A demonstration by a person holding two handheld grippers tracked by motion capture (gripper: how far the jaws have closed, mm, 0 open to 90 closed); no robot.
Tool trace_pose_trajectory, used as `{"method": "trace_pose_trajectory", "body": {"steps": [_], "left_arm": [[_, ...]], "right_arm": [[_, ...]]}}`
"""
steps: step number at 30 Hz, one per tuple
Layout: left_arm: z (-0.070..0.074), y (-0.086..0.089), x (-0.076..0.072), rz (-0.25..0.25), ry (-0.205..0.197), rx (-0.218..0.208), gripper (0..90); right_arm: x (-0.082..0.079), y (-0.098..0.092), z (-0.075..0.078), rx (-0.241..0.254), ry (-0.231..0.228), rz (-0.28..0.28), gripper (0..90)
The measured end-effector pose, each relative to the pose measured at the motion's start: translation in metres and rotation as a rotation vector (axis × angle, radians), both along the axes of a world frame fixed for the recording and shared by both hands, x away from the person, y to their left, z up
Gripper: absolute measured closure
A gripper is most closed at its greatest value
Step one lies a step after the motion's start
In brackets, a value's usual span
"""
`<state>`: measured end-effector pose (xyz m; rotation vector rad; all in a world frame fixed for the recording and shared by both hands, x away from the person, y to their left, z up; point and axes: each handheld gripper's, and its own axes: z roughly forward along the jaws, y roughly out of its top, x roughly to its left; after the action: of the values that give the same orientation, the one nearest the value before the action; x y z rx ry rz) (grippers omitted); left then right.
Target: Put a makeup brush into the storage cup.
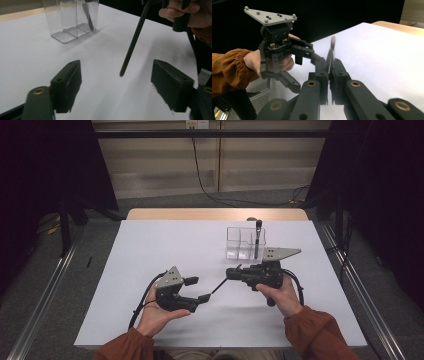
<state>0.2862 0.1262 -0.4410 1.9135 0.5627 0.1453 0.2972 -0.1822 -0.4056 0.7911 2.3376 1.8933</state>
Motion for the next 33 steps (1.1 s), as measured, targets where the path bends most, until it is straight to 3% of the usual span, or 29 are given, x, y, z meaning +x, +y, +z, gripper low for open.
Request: {"method": "trace_pose_trajectory", "body": {"steps": [5, 9, 15, 25, 33], "left_arm": [[0.004, 0.006, 0.000, 0.034, -0.020, -0.002, 13.7], [0.006, 0.010, -0.001, 0.071, 0.002, 0.010, 6.0], [0.009, 0.014, -0.004, 0.063, -0.017, -0.014, 3.8], [0.013, 0.029, -0.007, 0.136, -0.044, 0.006, 3.3], [0.015, 0.043, -0.012, 0.167, -0.077, -0.018, 3.7]], "right_arm": [[0.001, -0.005, 0.002, -0.013, -0.009, -0.017, 85.4], [0.001, -0.008, 0.004, -0.022, -0.012, -0.020, 85.5], [0.002, -0.013, 0.007, -0.009, -0.013, -0.038, 85.5], [0.002, -0.019, 0.009, -0.016, -0.017, -0.058, 85.5], [0.001, -0.021, 0.010, -0.038, -0.019, -0.063, 85.5]]}}
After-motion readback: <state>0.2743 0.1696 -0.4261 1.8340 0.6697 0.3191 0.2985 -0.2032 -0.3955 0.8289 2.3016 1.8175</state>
